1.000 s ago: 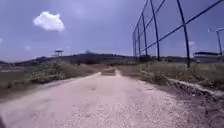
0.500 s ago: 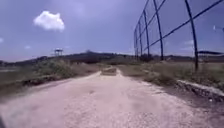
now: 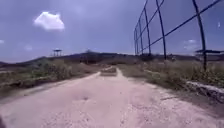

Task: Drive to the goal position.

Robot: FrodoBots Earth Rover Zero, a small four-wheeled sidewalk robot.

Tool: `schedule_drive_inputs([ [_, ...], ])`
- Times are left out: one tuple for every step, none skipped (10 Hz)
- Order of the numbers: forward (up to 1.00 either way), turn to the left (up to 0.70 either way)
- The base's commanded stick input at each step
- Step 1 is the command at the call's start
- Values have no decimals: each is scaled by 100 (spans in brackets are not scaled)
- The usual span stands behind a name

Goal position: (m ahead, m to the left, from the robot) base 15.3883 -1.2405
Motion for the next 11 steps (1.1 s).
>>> schedule_drive_inputs([
  [70, 0],
  [70, -25],
  [70, -9],
  [70, 0],
  [70, 0],
  [70, 0],
  [70, 0],
  [70, 0],
  [70, 0],
  [70, 0],
  [70, 0],
])
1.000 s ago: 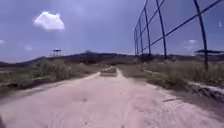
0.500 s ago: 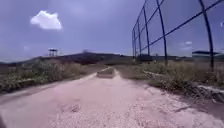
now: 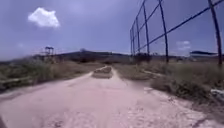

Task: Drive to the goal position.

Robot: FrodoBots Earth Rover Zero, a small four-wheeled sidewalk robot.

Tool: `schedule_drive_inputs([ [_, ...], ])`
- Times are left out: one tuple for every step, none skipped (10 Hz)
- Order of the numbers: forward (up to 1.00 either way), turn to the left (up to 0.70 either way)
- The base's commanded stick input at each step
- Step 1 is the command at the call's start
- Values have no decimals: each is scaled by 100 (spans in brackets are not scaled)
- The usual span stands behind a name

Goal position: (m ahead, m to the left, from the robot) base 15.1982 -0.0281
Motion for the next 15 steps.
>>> schedule_drive_inputs([
  [70, -9],
  [70, -23],
  [70, -11],
  [70, 0],
  [70, 0],
  [70, 0],
  [70, 0],
  [70, 0],
  [70, 0],
  [70, 0],
  [70, 0],
  [70, 0],
  [70, 0],
  [70, 0],
  [70, 0],
])
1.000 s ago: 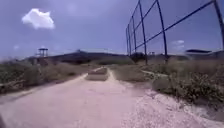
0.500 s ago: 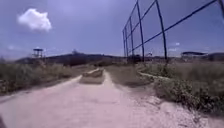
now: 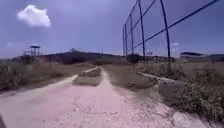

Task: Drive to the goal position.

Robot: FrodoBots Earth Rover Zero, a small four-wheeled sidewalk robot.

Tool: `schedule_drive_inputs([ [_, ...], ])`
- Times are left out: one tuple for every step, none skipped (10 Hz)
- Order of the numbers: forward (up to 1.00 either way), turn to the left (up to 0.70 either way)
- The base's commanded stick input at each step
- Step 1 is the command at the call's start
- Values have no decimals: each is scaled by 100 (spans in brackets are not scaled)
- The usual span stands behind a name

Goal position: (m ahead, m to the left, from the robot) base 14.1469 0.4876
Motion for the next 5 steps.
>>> schedule_drive_inputs([
  [70, 0],
  [70, 0],
  [70, 0],
  [70, 0],
  [70, 0],
])
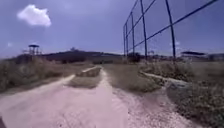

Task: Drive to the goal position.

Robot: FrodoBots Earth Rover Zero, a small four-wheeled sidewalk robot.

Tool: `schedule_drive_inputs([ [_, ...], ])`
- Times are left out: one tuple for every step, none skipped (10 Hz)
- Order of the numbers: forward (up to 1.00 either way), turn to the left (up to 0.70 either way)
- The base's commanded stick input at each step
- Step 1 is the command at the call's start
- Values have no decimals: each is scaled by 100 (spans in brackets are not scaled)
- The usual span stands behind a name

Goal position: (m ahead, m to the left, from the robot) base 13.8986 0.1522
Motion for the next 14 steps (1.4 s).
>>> schedule_drive_inputs([
  [70, 0],
  [70, 0],
  [70, 0],
  [70, 0],
  [70, 0],
  [70, 0],
  [70, 0],
  [70, 0],
  [70, 0],
  [70, 0],
  [70, 0],
  [70, 0],
  [70, 0],
  [70, 0],
])
